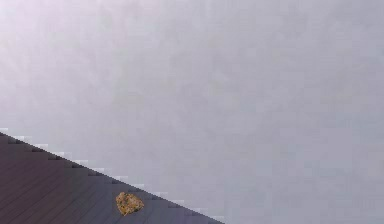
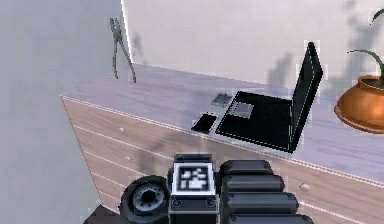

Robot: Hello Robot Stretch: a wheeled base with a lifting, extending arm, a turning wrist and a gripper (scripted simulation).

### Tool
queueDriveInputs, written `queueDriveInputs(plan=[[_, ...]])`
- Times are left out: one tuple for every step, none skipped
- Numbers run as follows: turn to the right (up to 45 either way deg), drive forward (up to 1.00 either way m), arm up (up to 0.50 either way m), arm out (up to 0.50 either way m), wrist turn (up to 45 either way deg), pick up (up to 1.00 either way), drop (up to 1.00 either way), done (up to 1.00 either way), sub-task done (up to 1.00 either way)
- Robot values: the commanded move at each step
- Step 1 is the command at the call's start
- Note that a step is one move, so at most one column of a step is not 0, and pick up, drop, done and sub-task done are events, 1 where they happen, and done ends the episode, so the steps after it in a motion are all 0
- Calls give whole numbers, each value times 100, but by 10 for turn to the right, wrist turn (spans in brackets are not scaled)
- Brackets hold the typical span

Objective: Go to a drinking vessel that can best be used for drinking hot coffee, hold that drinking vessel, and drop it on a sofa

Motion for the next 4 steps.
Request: queueDriveInputs(plan=[[-450,0,0,0,0,0,0,0,0],[-450,0,0,0,0,0,0,0,0],[-450,0,0,0,0,0,0,0,0],[-360,0,0,0,0,0,0,0,0]])
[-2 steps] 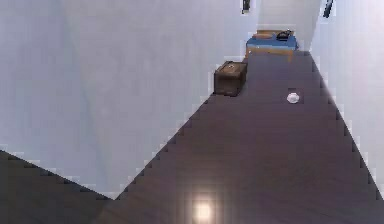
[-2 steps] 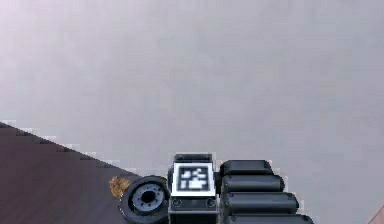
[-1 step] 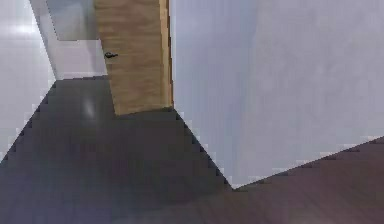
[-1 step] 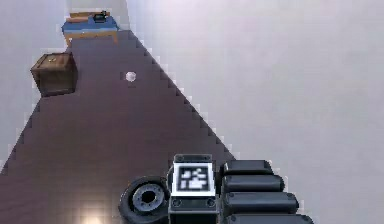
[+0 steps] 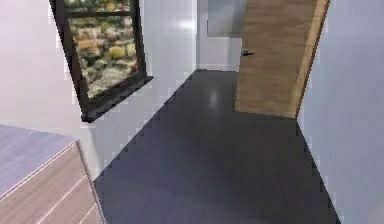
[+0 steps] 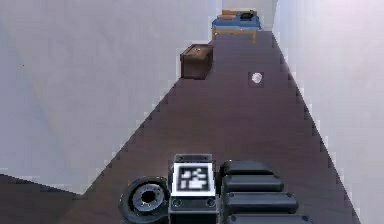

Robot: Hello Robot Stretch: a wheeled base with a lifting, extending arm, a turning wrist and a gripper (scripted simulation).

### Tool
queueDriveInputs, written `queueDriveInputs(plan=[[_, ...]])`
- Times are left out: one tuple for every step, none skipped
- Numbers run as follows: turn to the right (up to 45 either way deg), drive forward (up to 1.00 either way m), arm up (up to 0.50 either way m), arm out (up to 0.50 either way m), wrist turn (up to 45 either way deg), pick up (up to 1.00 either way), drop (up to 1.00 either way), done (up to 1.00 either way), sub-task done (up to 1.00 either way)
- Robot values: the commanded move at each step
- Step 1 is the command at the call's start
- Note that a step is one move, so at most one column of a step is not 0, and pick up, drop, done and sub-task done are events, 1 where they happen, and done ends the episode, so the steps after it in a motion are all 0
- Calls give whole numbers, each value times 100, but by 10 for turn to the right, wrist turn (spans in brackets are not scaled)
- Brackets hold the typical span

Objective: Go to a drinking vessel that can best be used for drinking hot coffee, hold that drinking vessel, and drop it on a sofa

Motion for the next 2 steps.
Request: queueDriveInputs(plan=[[0,100,0,0,0,0,0,0,0],[0,100,0,0,0,0,0,0,0]])
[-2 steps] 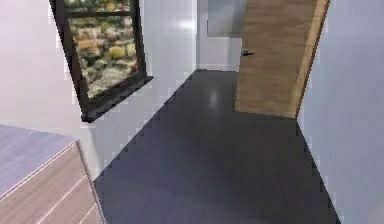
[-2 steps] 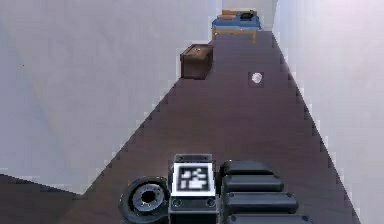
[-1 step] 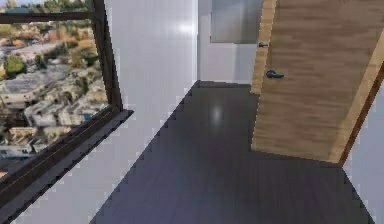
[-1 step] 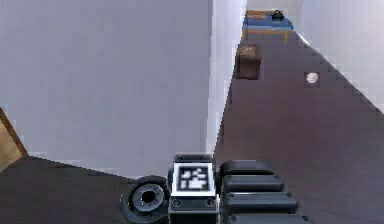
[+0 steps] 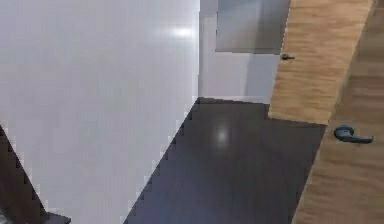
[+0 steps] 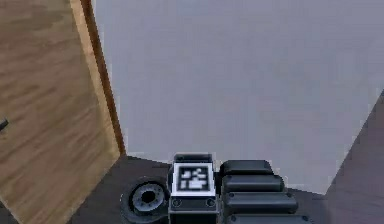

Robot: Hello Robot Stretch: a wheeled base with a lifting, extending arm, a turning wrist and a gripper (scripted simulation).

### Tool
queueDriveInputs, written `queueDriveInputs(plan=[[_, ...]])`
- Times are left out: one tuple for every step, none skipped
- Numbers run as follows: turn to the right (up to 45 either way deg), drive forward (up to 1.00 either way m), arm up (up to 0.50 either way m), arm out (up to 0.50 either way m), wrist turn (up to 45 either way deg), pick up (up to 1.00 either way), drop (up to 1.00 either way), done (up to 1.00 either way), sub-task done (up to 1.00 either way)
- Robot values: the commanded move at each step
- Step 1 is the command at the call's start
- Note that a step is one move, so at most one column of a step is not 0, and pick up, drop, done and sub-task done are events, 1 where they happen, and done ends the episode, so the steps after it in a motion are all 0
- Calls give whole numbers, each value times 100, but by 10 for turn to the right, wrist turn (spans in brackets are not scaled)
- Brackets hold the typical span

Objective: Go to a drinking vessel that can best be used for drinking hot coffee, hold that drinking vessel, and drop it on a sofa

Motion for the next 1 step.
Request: queueDriveInputs(plan=[[-30,0,0,0,0,0,0,0,0]])
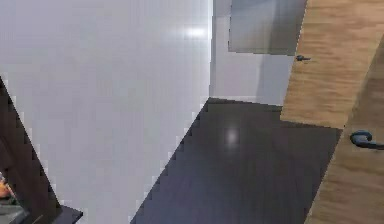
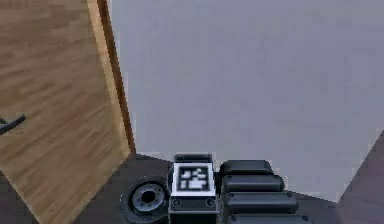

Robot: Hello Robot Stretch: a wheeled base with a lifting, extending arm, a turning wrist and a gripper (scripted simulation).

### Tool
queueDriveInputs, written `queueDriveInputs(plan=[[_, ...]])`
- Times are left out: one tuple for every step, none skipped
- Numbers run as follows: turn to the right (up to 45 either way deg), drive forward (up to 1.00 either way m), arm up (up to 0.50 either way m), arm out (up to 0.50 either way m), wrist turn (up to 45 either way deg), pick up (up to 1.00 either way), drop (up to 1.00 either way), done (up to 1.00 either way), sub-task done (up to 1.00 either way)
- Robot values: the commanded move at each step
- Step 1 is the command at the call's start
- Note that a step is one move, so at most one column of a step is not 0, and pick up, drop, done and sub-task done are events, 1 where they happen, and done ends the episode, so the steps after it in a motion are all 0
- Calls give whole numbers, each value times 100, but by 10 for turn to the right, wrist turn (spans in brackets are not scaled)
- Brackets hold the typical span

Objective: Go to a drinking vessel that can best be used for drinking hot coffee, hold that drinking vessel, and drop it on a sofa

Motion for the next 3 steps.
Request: queueDriveInputs(plan=[[0,80,0,0,0,0,0,0,0],[180,0,0,0,0,0,0,0,0],[0,60,0,0,0,0,0,0,0]])
